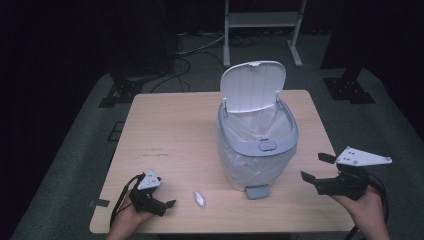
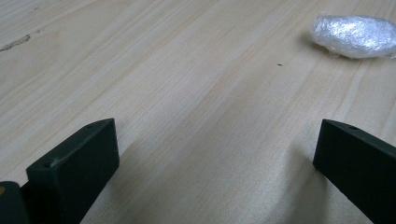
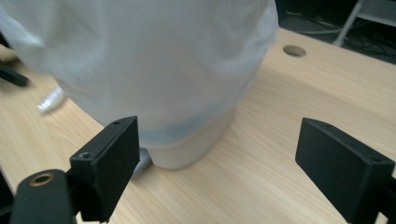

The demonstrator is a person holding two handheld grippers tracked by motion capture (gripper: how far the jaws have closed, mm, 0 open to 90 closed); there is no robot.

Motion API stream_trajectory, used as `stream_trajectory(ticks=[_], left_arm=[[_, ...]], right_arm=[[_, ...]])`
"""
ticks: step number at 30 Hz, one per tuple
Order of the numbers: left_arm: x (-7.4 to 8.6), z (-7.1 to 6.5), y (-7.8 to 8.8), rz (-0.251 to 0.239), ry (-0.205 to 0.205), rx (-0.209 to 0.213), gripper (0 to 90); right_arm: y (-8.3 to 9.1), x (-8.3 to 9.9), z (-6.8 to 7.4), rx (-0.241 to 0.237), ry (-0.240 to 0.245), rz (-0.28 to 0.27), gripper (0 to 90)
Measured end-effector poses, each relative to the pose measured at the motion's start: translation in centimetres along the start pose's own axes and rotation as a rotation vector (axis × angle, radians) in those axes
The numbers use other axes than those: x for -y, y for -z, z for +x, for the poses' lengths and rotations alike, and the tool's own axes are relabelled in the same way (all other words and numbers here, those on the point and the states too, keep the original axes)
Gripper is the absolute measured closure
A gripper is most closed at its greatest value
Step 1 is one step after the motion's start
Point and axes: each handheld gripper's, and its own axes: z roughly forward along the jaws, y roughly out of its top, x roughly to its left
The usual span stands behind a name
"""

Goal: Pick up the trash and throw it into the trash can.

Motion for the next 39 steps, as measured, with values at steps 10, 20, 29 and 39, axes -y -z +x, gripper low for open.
stream_trajectory(ticks=[10,20,29,39], left_arm=[[0.0,0.0,0.0,0.000,0.000,0.000,0.0],[0.0,0.0,0.0,-0.002,0.000,-0.001,0.0],[0.0,0.0,0.0,-0.001,0.001,-0.001,0.0],[0.0,0.0,0.0,-0.001,0.001,-0.001,0.0]], right_arm=[[-1.5,2.6,-0.7,0.027,-0.004,0.027,4.1],[-2.8,4.6,-0.9,0.045,-0.002,0.063,1.0],[-4.2,6.1,-1.1,0.046,-0.008,0.111,1.0],[-5.2,7.7,-1.6,0.053,-0.026,0.171,1.1]])
